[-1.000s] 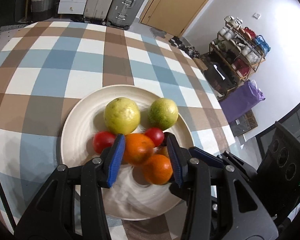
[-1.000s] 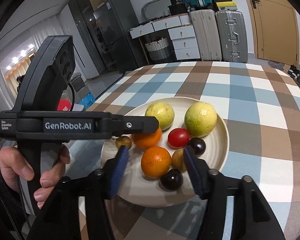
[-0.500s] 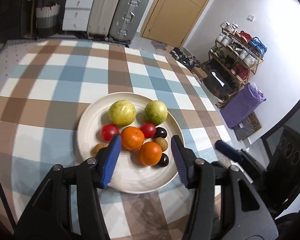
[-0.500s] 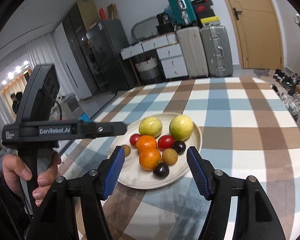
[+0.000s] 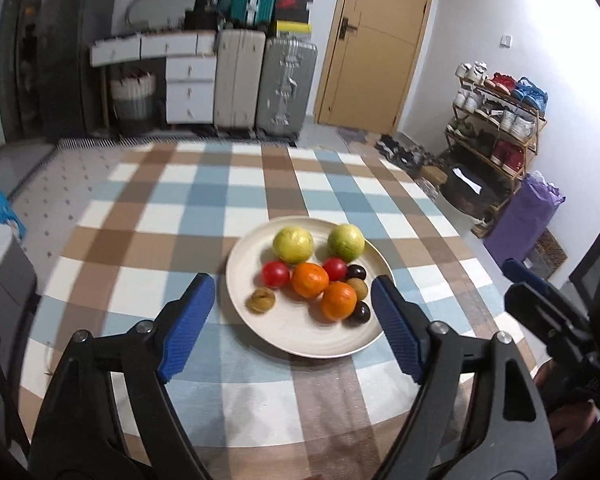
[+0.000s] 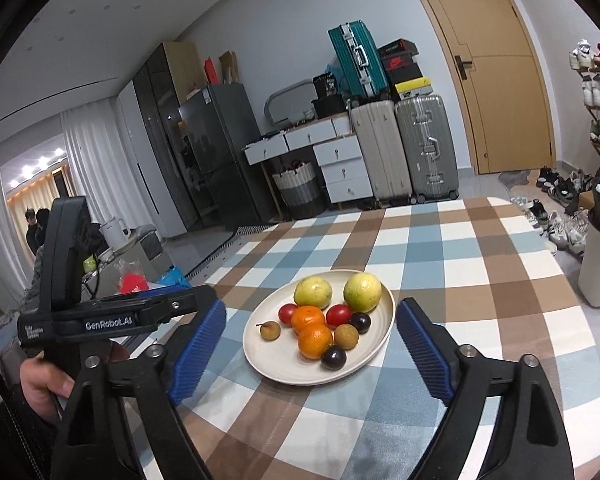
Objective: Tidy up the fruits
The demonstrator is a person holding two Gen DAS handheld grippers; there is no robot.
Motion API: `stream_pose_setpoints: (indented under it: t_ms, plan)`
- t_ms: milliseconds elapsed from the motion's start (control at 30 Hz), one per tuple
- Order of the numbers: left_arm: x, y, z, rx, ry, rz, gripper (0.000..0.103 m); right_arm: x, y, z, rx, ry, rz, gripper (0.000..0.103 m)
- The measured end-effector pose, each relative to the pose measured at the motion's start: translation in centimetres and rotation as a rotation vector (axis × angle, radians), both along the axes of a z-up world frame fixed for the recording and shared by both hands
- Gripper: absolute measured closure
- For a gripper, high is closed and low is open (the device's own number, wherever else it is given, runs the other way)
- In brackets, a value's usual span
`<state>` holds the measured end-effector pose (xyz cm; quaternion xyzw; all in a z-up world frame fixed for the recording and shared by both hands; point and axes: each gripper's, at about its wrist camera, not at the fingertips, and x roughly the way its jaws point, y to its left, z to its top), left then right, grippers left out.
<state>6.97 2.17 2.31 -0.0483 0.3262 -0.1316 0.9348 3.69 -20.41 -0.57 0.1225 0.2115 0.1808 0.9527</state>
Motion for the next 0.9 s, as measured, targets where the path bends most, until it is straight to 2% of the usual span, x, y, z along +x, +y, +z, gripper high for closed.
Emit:
stream_pose_setpoints:
  t_ms: [267, 433, 600, 767, 900]
  plan:
    - [-3.2, 0.8, 1.3, 0.052, -0.105, 0.059, 0.02, -1.5, -0.4, 0.9, 0.0, -0.043, -0.052, 0.002]
    - [-4.9, 1.6, 1.4, 0.077, -0.177, 0.106, 0.012, -2.2, -0.7, 1.0, -0.016, -0.067, -0.092, 0.0]
    - [-6.4, 2.7, 0.9, 0.09, -0.25, 0.165, 0.001, -2.4, -0.7, 0.4, -0.038, -0.079, -0.118, 0.0]
    - [-7.1, 3.3, -0.4, 0.127, -0.308, 0.198, 0.001, -2.7, -0.8, -0.3, -0.06, -0.121, -0.157, 0.0]
    - [-6.6, 3.6, -1.7, 0.139, -0.322, 0.219, 0.001, -2.6, -0.7, -1.1, -0.081, -0.149, -0.173, 0.0]
